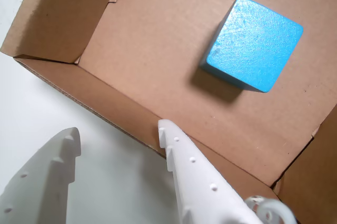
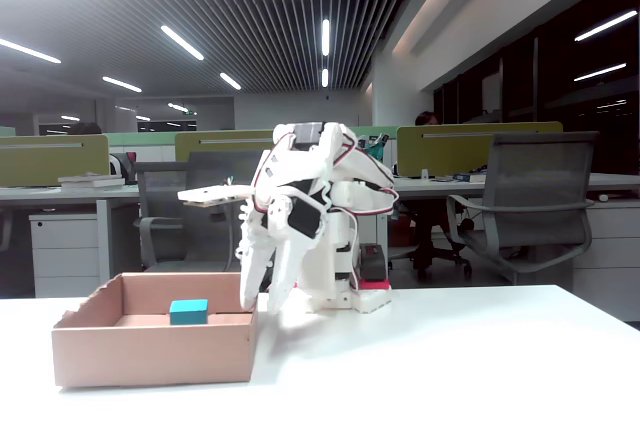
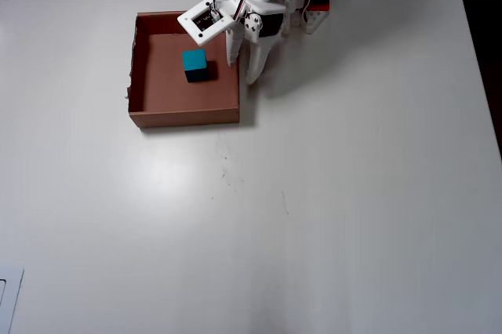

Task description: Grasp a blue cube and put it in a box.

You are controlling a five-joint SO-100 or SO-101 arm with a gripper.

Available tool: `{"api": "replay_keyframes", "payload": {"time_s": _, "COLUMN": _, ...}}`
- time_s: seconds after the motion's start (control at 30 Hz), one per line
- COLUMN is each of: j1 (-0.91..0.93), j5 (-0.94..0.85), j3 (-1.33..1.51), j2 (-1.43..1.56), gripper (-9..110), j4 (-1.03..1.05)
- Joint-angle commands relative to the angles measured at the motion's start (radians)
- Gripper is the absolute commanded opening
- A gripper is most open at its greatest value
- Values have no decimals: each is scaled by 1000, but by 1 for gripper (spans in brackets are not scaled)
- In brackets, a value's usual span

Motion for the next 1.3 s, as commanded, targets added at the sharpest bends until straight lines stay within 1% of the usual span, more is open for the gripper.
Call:
{"api": "replay_keyframes", "payload": {"time_s": 0.0, "j1": -6, "j5": -3, "j3": -8, "j2": 3, "gripper": 19, "j4": -11}}
{"api": "replay_keyframes", "payload": {"time_s": 0.23, "j1": -5, "j5": 0, "j3": -8, "j2": 3, "gripper": 19, "j4": -20}}
{"api": "replay_keyframes", "payload": {"time_s": 0.5, "j1": -18, "j5": -3, "j3": -8, "j2": 3, "gripper": 24, "j4": -14}}
{"api": "replay_keyframes", "payload": {"time_s": 1.27, "j1": -18, "j5": -3, "j3": -8, "j2": 3, "gripper": 24, "j4": -12}}
